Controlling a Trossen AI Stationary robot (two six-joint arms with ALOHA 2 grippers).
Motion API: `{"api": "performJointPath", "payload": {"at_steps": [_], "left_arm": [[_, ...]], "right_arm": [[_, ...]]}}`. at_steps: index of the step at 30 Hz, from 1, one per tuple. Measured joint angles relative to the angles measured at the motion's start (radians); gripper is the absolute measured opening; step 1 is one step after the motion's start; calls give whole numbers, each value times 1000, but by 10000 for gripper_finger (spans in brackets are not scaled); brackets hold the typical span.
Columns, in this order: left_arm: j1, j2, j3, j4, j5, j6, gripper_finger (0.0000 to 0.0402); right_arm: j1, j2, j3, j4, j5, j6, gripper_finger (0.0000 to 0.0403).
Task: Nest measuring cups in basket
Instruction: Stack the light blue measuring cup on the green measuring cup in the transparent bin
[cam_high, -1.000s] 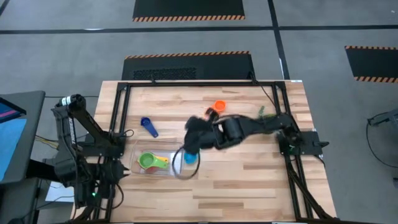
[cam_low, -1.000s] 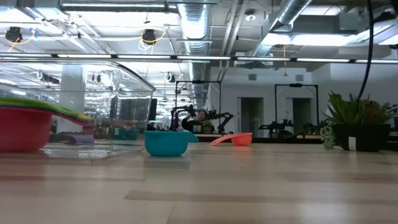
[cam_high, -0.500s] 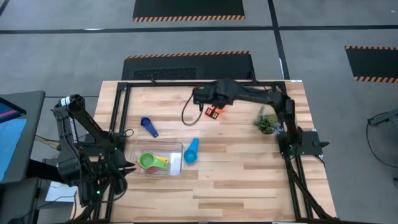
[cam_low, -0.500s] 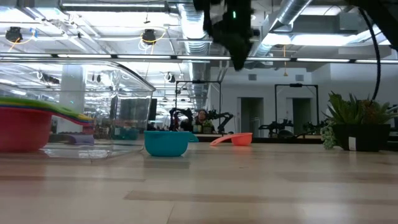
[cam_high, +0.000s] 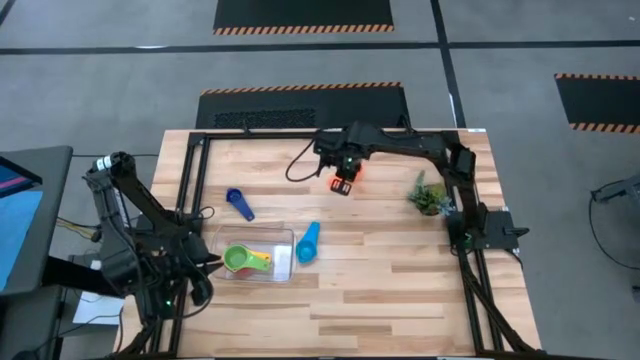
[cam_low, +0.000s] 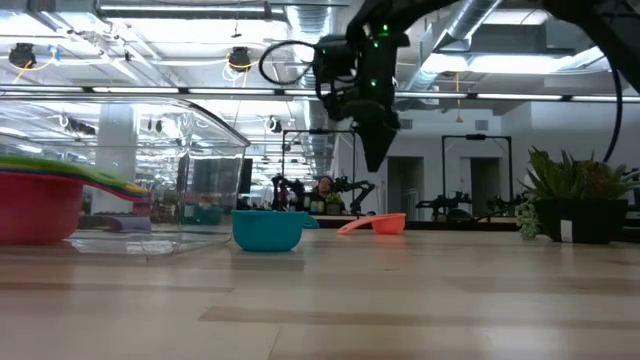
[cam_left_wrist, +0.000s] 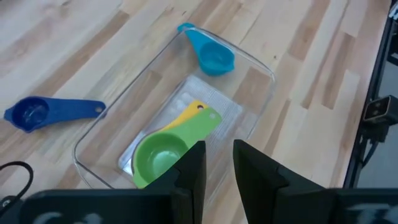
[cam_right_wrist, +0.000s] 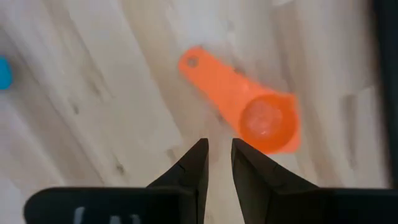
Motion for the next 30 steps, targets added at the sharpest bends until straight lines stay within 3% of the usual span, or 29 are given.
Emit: {"api": "performJointPath", "payload": {"at_steps": [6,10,13,18,21,25,30], "left_arm": [[1,0,0,0,0,-7,68],[1,0,0,0,-1,-29,68],[1,0,0,0,-5,-29,68],[1,0,0,0,-53,-20,68],[1,0,-1,0,-57,6,68],[1,0,-1,0,-57,51,68],[1,0,-1,0,-57,118,68]], "right_arm": [[-65,0,-48,-2,-137,-81,92],[-75,0,-90,21,-232,-52,92],[-33,0,-98,57,-353,-34,92],[138,0,-98,127,-378,-24,92],[239,0,-98,176,-325,-21,92],[351,0,-98,287,-141,-33,92],[446,0,-98,468,13,-236,92]]}}
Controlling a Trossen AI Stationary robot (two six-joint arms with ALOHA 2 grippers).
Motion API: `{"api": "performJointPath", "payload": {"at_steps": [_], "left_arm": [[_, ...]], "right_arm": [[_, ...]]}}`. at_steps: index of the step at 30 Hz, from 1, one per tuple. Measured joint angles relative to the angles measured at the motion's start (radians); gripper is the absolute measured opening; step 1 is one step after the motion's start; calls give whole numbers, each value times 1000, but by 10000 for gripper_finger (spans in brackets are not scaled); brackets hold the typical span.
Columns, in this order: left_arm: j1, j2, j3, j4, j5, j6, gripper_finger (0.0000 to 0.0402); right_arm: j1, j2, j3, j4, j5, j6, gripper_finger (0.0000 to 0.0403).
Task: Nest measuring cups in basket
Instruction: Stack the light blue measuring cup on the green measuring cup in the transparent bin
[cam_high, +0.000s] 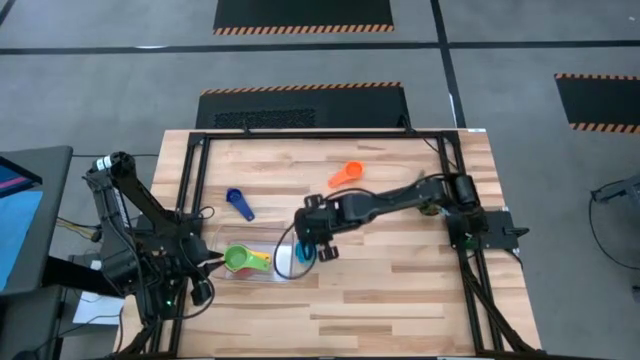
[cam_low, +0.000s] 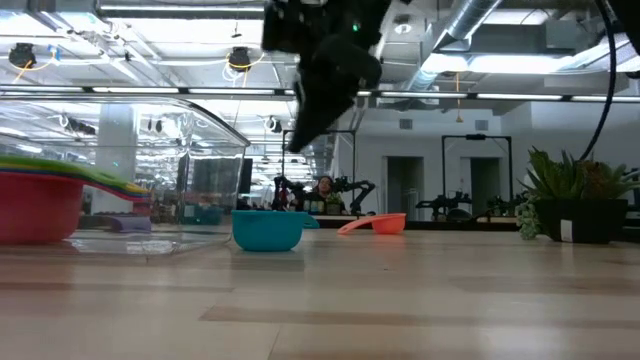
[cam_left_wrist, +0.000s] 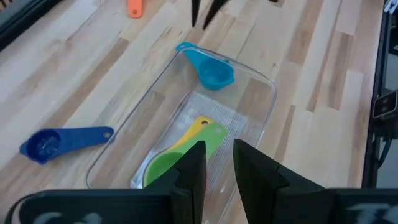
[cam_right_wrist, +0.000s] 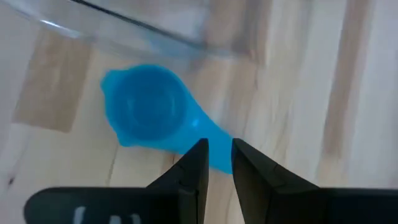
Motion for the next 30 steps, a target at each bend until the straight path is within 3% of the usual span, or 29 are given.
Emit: {"api": "performJointPath", "payload": {"at_steps": [7,10,30], "left_arm": [[0,0,0,0,0,15,68],[0,0,0,1,1,15,68],[0,0,0,5,8,59,68]], "right_arm": [[8,36,2,52,-17,-131,92],[10,55,-1,20,-77,-115,92],[124,112,-1,50,-120,13,92]]}}
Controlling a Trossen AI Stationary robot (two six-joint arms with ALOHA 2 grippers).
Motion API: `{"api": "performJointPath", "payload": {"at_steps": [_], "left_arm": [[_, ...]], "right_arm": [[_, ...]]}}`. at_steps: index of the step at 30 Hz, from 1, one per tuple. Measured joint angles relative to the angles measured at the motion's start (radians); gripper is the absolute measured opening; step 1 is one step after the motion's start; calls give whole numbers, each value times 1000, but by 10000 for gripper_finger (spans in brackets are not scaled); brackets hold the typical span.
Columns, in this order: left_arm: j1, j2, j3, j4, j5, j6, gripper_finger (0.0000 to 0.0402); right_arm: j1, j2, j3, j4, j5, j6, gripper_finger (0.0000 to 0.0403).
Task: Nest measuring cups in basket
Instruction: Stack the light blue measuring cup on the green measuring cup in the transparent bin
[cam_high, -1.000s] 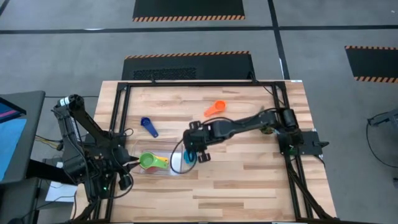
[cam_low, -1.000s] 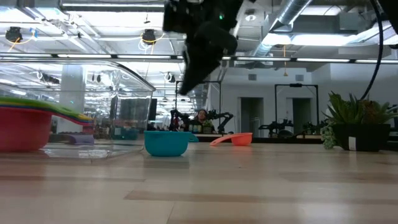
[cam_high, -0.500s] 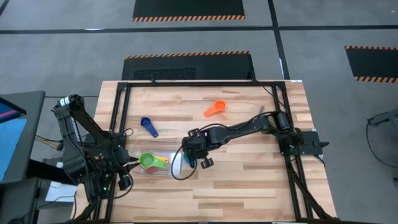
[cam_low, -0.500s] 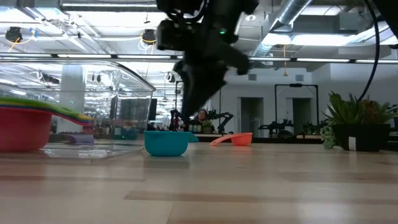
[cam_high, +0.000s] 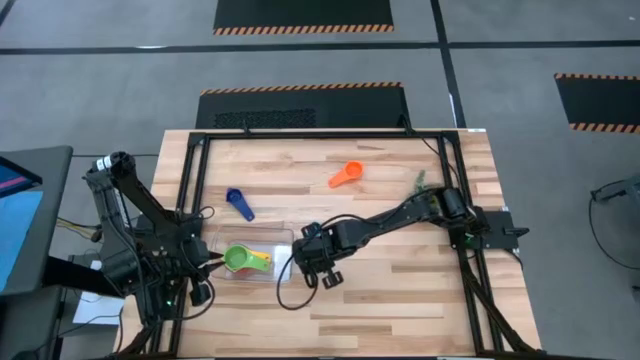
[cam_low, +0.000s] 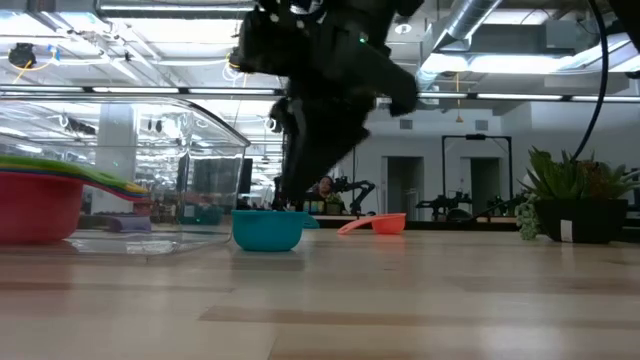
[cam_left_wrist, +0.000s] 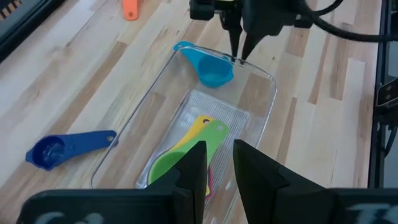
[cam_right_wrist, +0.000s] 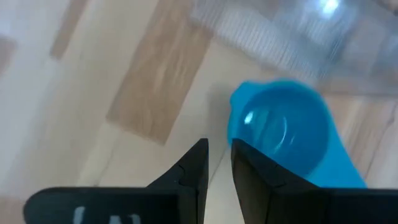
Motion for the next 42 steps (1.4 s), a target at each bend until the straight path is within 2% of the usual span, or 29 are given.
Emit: {"api": "performJointPath", "payload": {"at_steps": [8,42], "left_arm": [[0,0,0,0,3,0,68],[0,0,0,0,4,0,68]], "right_arm": [[5,15,2,45,73,26,92],[-11,14,2,63,10,15,92]]}}
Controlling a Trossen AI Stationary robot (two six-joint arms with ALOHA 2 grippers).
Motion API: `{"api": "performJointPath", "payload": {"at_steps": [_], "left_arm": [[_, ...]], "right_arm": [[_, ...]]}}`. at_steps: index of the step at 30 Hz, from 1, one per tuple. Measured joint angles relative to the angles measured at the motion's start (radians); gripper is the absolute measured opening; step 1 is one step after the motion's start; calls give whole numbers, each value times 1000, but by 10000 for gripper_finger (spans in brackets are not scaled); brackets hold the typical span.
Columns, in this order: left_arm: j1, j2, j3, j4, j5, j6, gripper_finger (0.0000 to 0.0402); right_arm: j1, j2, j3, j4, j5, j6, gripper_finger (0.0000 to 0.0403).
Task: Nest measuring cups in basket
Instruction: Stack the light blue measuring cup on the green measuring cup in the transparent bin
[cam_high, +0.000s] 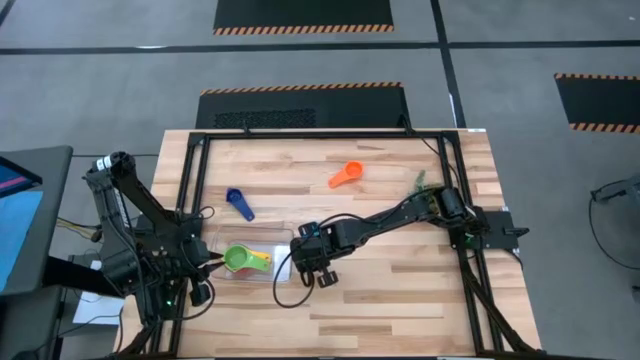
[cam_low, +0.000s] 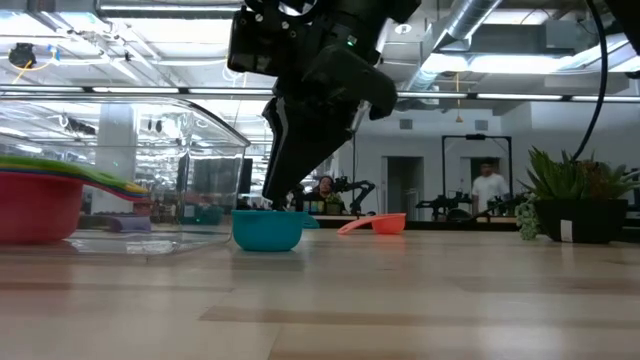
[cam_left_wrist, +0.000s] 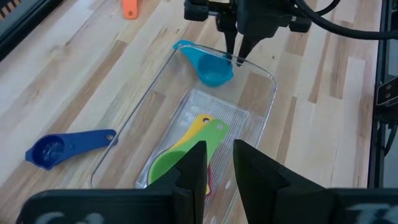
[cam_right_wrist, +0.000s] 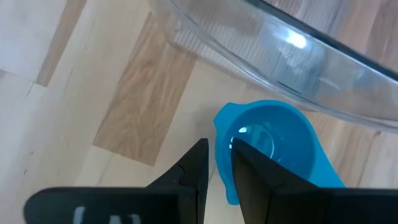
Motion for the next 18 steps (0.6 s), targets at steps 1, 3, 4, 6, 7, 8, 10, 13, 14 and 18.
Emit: {"api": "performJointPath", "payload": {"at_steps": [1,3,4,6,7,8,10,13,14,18], "left_arm": [[0,0,0,0,0,0,68],[0,0,0,0,0,0,68],[0,0,0,0,0,0,68],[0,0,0,0,0,0,68],[0,0,0,0,0,0,68],[0,0,0,0,0,0,68],[0,0,0,0,0,0,68],[0,0,0,0,0,0,68],[0,0,0,0,0,0,68],[0,0,0,0,0,0,68]], "right_arm": [[0,0,0,1,0,0,92],[0,0,0,2,0,0,92],[-1,0,0,2,-3,0,92],[-1,0,-1,2,-19,0,92],[-1,0,-5,7,-19,0,92],[-1,-2,-18,25,-19,1,92],[-1,-2,-46,57,-19,13,92],[-1,0,-63,69,-19,35,92],[-1,0,-62,71,-18,35,92],[-5,0,-62,92,-9,35,92]]}}
